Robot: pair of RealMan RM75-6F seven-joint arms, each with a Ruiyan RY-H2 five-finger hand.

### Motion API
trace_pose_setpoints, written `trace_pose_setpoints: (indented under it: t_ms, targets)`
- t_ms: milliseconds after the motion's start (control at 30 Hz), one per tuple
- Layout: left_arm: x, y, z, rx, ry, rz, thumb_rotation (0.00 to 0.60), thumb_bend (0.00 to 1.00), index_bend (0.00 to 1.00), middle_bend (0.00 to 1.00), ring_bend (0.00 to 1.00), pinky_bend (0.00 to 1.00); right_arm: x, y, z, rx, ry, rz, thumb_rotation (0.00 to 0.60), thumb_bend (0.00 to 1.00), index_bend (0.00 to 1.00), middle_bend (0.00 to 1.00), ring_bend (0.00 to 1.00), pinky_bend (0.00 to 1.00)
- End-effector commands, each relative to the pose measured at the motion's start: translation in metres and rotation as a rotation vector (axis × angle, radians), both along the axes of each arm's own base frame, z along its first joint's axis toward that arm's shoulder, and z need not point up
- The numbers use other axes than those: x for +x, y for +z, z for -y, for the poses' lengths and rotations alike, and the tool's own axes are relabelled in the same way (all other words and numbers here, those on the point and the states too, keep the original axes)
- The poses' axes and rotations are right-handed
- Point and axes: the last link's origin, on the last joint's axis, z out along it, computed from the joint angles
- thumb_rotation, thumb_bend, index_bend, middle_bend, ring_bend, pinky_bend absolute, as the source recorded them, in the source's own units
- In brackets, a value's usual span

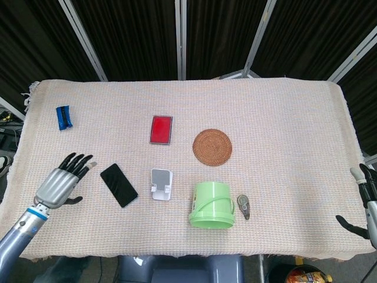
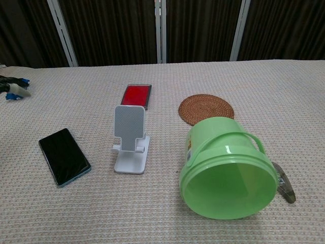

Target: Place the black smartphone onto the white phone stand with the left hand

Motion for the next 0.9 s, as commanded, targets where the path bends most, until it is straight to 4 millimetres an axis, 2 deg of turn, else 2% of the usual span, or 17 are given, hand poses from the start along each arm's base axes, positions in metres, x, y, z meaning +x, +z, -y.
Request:
trace_pose_setpoints:
  t_ms: [33,167,500,733,900]
  targets:
    - [0.010,-0.053,-0.021,-0.133,-0.120,-0.045,0.600,0.00,0.21,0.03,0.15,0.08,0.000,-0.003,0.001,0.000,-0.024,-0.016,0.600,0.00,0.00,0.00,0.00,0.00]
    - [0.010,-0.070,-0.030,-0.167,-0.181,-0.065,0.600,0.00,0.25,0.06,0.18,0.14,-0.002,-0.005,0.002,-0.001,-0.049,-0.030,0.600,0.00,0.00,0.00,0.00,0.00]
    - [0.013,-0.090,-0.043,-0.214,-0.270,-0.125,0.600,0.00,0.26,0.06,0.18,0.15,-0.008,-0.003,0.005,-0.014,-0.086,-0.035,0.600,0.00,0.00,0.00,0.00,0.00]
    - [0.022,-0.100,-0.047,-0.223,-0.313,-0.138,0.600,0.00,0.26,0.07,0.18,0.15,-0.011,-0.002,0.006,-0.024,-0.093,-0.033,0.600,0.00,0.00,0.00,0.00,0.00]
    - [0.025,-0.105,-0.048,-0.232,-0.319,-0.147,0.600,0.00,0.27,0.09,0.19,0.20,-0.012,0.001,0.006,-0.036,-0.096,-0.026,0.600,0.00,0.00,0.00,0.00,0.00]
